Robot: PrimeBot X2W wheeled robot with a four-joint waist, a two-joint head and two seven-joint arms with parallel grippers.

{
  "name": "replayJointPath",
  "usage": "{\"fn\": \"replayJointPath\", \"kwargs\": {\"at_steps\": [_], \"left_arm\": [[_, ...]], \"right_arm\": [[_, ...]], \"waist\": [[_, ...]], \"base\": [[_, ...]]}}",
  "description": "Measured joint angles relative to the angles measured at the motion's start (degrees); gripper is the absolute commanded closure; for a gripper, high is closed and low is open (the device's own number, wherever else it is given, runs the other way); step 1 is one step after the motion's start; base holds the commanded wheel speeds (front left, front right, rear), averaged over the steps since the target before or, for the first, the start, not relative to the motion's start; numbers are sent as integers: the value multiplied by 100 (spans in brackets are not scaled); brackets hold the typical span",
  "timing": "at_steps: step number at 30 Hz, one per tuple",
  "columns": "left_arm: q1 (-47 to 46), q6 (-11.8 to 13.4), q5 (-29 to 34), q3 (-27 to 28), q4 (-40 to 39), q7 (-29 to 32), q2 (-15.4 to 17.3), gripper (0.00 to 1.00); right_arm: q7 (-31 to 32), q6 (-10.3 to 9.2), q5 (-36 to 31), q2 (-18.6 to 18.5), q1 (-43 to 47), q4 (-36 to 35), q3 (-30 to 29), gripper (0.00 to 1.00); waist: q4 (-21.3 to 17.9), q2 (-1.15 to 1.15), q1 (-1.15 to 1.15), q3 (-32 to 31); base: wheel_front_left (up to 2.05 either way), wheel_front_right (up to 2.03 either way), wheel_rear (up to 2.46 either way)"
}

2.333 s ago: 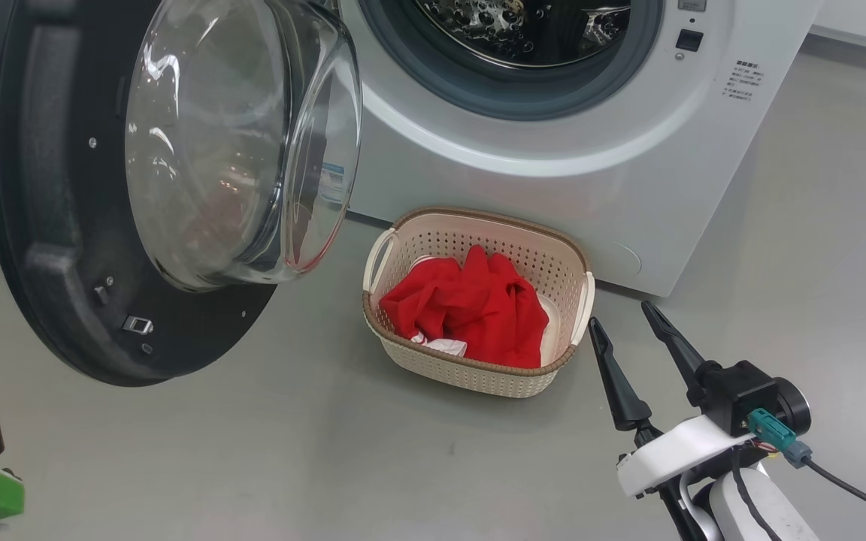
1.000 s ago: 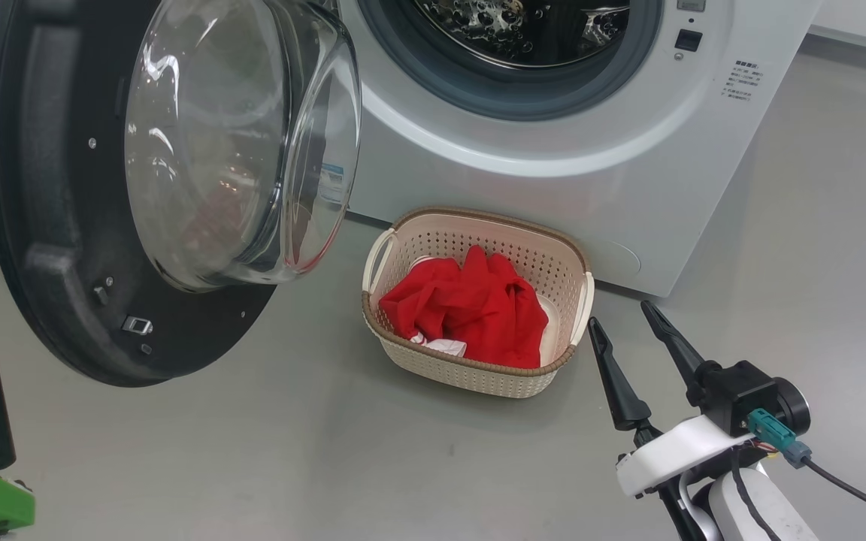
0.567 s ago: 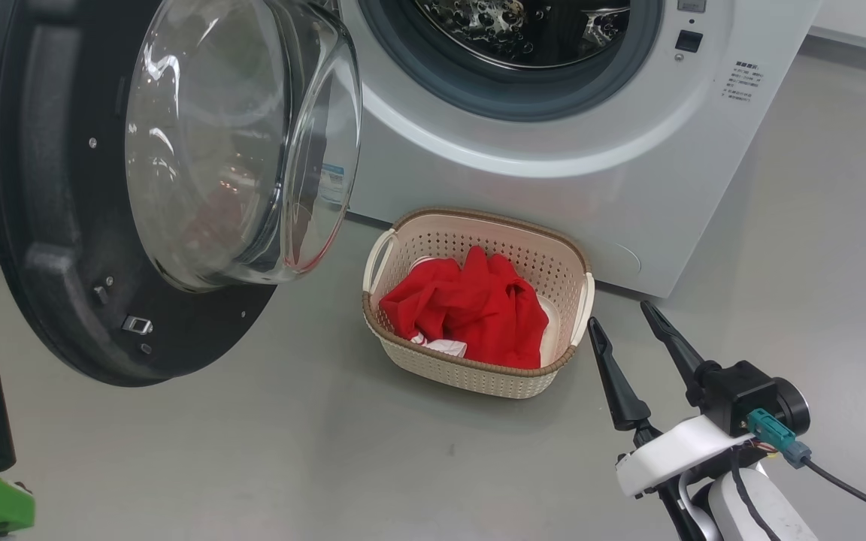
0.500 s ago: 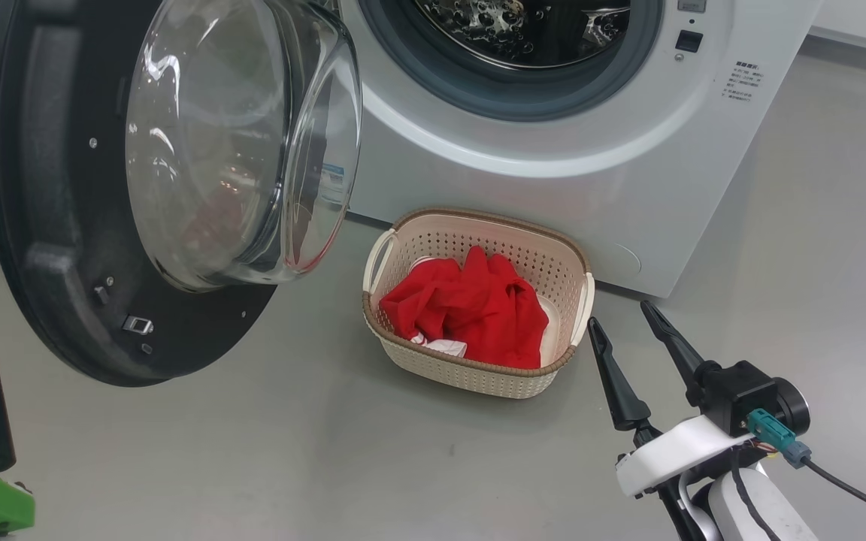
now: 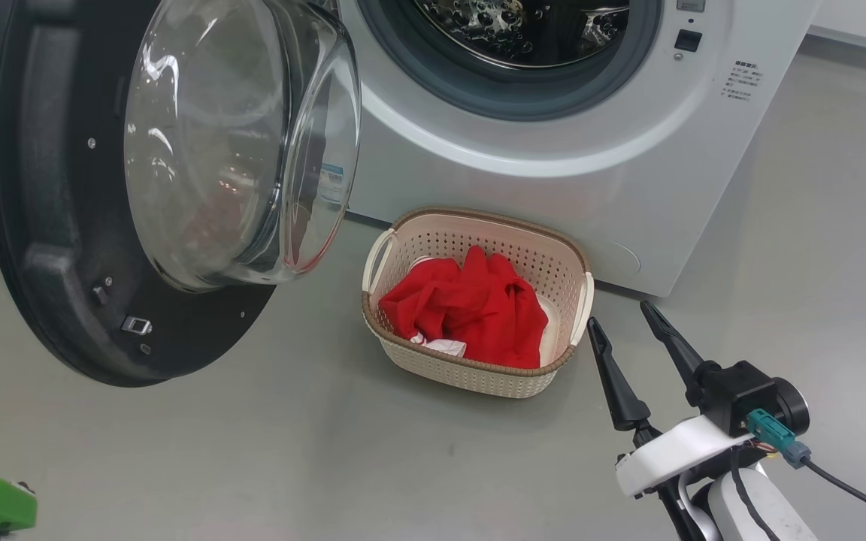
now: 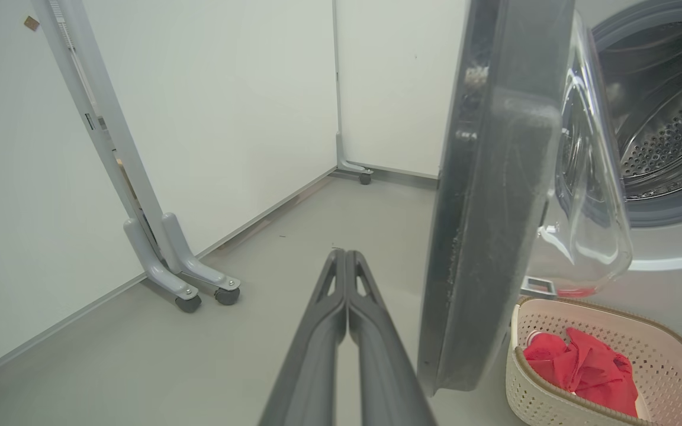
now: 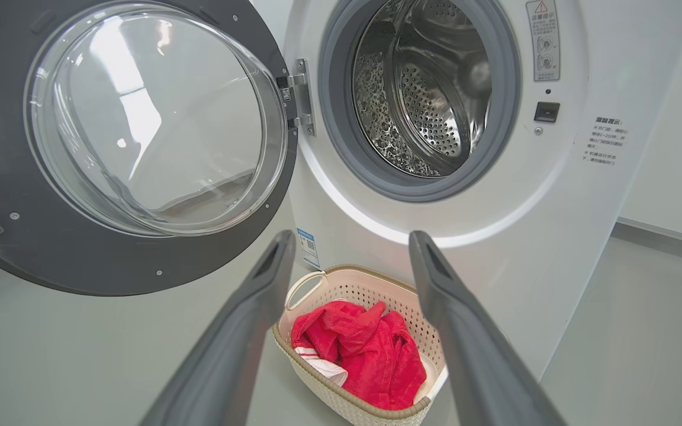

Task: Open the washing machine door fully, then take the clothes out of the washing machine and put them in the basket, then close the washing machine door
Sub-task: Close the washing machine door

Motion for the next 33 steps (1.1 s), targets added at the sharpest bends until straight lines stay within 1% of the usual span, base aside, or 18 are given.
{"fn": "replayJointPath", "kwargs": {"at_steps": [4, 7, 11, 14, 16, 18, 19, 20, 22, 24, 26, 28, 30, 33], "left_arm": [[-13, 0, 9, -1, -67, -1, 69, 100], [-69, 0, 12, -1, -190, -1, 200, 100], [-191, 0, -26, 10, -261, -2, 283, 100], [-310, 0, -79, 10, -274, 23, 445, 100], [-386, 0, -144, 34, -265, 148, 555, 100], [-502, 0, -495, 134, -224, 323, 523, 100], [-633, 0, -906, 198, -131, 578, 476, 100], [-633, 0, -906, 198, -131, 578, 476, 100], [-709, 0, -1169, 222, -35, 820, 463, 100], [-722, 0, -1285, 352, 30, 988, 490, 100], [-815, 0, -1677, 506, 112, 1179, 464, 100], [-952, 0, -2076, 617, 172, 1402, 369, 100], [-1092, 0, -2347, 722, 298, 1613, 245, 100], [-1225, 13, -2888, 988, 432, 1875, 60, 100]], "right_arm": [[0, 0, 0, 0, 1, 0, 5, 0], [0, 0, 0, 1, 1, 1, 15, 0], [0, 0, 0, 1, 1, 2, 32, 0], [0, 0, -1, 0, 1, 3, 45, 0], [0, 0, -2, -1, 1, 7, 58, 0], [0, 0, -9, 0, 1, 7, 76, 0], [0, 1, -9, -1, 1, 9, 92, 0], [0, 1, -9, -1, 1, 9, 92, 0], [0, 1, -9, 0, 1, 11, 114, 0], [0, 3, -11, 1, 0, 9, 148, 0], [0, 3, -11, 3, -2, 10, 157, 0], [0, 3, -11, 2, -3, 11, 155, 0], [0, 3, -11, 0, -4, 21, 136, 0], [0, -2, -41, 0, -6, 23, 121, 0]], "waist": [[-2, 0, 0, 5], [-8, 0, 0, 14], [-13, 0, 0, 27], [-15, 0, 0, 45], [-17, 0, 0, 59], [-20, 0, 0, 72], [-25, 0, 0, 84], [-25, 0, 0, 84], [-34, 0, 0, 95], [-48, 0, 0, 120], [-70, 0, 0, 150], [-91, 0, 0, 180], [-110, 0, 0, 205], [-125, 0, 0, 239]], "base": [[0, 0, 0], [0, 0, 0], [0, 0, 0], [0, 0, 0], [0, 0, 0], [0, 0, 0], [0, 0, 0], [0, 0, 0], [0, 0, 0], [0, 0, 0], [0, 0, 0], [0, 0, 0], [0, 0, 0], [0, 0, 0]]}}
